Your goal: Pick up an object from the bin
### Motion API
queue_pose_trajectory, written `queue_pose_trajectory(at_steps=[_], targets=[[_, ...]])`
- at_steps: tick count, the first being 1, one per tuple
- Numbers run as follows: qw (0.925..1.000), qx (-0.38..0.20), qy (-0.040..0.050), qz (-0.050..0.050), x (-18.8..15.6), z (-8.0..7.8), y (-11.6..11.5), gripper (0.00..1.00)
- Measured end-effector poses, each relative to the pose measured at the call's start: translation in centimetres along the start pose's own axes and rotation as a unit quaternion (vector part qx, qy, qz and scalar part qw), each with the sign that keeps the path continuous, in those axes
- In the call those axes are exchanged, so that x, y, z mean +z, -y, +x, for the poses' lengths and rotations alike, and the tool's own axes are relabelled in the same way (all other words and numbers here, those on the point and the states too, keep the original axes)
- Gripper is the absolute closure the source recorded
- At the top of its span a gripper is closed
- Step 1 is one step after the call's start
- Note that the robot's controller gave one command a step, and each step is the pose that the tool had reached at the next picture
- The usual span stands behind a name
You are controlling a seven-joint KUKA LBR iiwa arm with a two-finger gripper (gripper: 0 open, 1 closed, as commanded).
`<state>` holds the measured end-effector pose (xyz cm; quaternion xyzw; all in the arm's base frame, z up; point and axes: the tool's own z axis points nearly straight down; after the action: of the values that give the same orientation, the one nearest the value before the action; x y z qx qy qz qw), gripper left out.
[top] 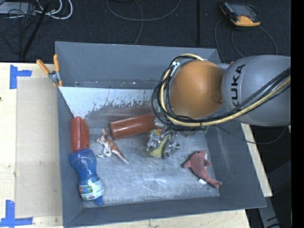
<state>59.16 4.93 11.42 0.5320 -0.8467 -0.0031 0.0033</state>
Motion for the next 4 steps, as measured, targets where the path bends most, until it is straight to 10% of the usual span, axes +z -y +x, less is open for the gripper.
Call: queue_pose_trajectory(at_steps=[3,4], targets=[[0.9999,0.001,0.0050,0.010,-2.7,-0.7,2.0,1.00],[1.0000,0.003,-0.0005,-0.001,-4.4,0.6,1.1,1.00]])
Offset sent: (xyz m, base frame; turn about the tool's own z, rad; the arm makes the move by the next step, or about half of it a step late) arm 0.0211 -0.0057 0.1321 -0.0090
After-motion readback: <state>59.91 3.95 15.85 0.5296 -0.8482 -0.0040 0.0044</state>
